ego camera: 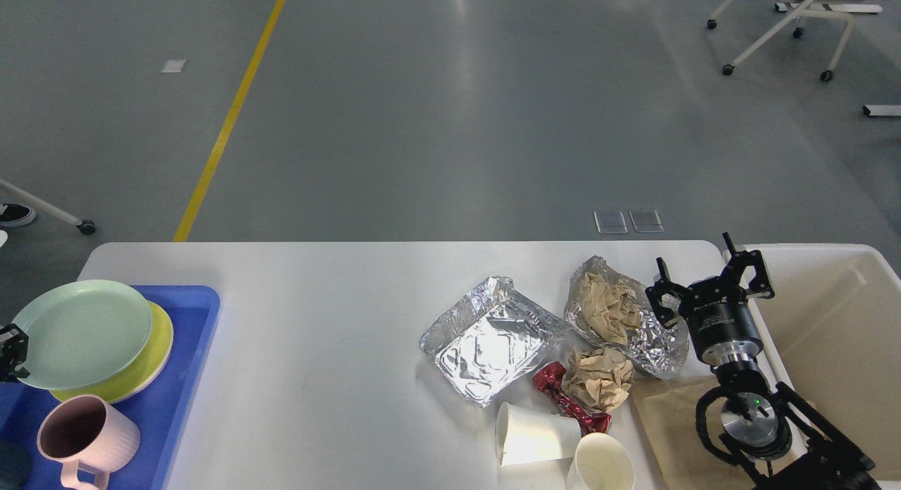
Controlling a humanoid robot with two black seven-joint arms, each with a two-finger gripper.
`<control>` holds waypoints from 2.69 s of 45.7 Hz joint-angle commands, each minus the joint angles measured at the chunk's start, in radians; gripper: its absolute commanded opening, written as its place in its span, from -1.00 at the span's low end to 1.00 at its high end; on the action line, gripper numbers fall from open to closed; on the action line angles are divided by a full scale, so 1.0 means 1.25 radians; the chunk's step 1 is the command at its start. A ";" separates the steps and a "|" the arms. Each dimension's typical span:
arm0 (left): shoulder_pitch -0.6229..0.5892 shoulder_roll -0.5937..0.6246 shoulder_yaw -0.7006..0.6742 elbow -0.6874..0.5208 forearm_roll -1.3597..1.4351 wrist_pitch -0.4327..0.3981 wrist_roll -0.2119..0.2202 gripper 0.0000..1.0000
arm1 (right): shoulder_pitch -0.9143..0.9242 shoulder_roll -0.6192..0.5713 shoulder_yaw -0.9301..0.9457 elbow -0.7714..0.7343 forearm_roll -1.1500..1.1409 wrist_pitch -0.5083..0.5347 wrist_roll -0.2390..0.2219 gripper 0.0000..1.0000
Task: Tidy desktop
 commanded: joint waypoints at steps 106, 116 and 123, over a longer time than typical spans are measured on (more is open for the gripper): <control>0.162 -0.234 -1.372 -0.080 0.003 0.054 -0.261 0.93 | 0.000 0.000 0.000 0.001 0.000 0.001 0.000 1.00; 0.309 -0.262 -1.479 -0.243 0.005 0.118 -0.259 0.93 | 0.000 0.000 0.000 0.000 0.000 0.000 0.000 1.00; 0.411 -0.261 -1.533 -0.365 0.014 0.176 -0.258 0.93 | 0.000 0.000 0.000 0.000 0.000 0.001 0.000 1.00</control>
